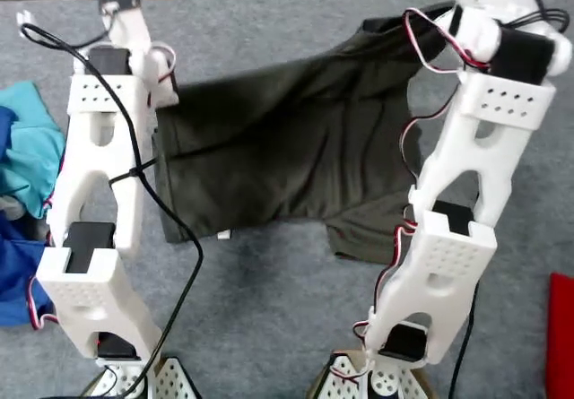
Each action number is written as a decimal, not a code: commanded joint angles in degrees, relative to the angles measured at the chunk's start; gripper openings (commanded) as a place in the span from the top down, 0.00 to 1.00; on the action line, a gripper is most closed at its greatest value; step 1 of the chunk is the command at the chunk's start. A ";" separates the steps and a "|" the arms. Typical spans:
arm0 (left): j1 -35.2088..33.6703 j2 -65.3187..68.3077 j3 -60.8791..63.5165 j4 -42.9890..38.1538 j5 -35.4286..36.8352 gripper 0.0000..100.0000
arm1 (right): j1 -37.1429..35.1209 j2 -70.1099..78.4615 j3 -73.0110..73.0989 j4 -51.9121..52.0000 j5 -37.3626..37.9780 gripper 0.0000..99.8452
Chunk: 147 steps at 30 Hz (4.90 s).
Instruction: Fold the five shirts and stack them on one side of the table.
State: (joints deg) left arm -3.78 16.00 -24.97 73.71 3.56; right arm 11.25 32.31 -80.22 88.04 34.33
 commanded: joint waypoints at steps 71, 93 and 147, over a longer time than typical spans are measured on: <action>4.66 15.25 5.36 14.86 -4.40 0.98 | 0.31 -14.02 47.69 13.89 5.98 0.99; 4.66 -20.26 42.02 0.88 -10.99 0.98 | 13.14 -53.14 111.08 -13.45 7.38 0.99; 1.93 -25.80 24.88 16.44 -9.23 0.83 | 10.42 -67.38 115.12 -22.33 9.49 0.75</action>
State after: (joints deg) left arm -1.41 -7.30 8.00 89.27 -9.36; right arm 26.37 -33.98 39.69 71.16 51.30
